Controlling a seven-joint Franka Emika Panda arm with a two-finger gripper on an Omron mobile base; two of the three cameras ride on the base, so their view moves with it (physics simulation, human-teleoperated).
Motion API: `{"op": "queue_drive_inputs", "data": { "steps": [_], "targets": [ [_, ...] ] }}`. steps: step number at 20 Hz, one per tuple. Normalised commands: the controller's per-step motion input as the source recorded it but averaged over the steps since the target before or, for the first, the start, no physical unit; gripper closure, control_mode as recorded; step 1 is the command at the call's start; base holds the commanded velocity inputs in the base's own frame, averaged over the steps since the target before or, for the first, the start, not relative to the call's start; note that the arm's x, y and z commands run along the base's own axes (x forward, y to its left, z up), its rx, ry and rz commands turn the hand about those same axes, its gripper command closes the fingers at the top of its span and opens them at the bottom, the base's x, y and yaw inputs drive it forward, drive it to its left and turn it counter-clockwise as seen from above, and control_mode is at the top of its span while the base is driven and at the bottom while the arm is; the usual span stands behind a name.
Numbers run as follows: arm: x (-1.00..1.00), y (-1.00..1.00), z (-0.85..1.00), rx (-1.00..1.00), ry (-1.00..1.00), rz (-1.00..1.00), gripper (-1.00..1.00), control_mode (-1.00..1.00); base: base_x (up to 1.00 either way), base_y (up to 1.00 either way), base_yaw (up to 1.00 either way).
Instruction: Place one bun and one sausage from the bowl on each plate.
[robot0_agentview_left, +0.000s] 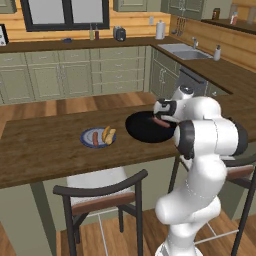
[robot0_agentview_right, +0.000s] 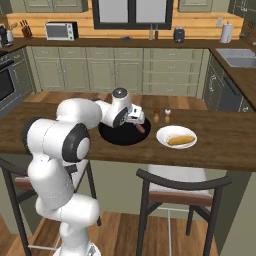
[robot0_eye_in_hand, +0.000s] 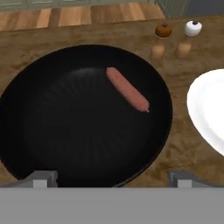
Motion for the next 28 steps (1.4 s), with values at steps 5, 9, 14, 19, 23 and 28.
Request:
{"op": "queue_drive_inputs", "data": {
  "steps": [5,9,14,19,23,28],
  "targets": [
    [0.85,0.09,-0.13,-0.14,0.21,0.01,-1.00,-1.00,0.00,0.00,0.00],
    [0.31,0.01,-0.31,-0.09,0.12,0.00,-1.00,-1.00,0.00,0.00,0.00],
    [0.00,-0.18,-0.71,-0.09,0.01,0.00,-1.00,-1.00,0.00,0.00,0.00],
    [0.19,0.00,-0.37,-0.06,-0.13,0.00,-1.00,-1.00,0.00,0.00,0.00],
    [0.15,-0.14,-0.38,-0.10,-0.09,0.00,-1.00,-1.00,0.00,0.00,0.00],
    [0.19,-0.11,-0.18,-0.01,0.00,0.00,-1.00,-1.00,0.00,0.00,0.00]
  ]
}}
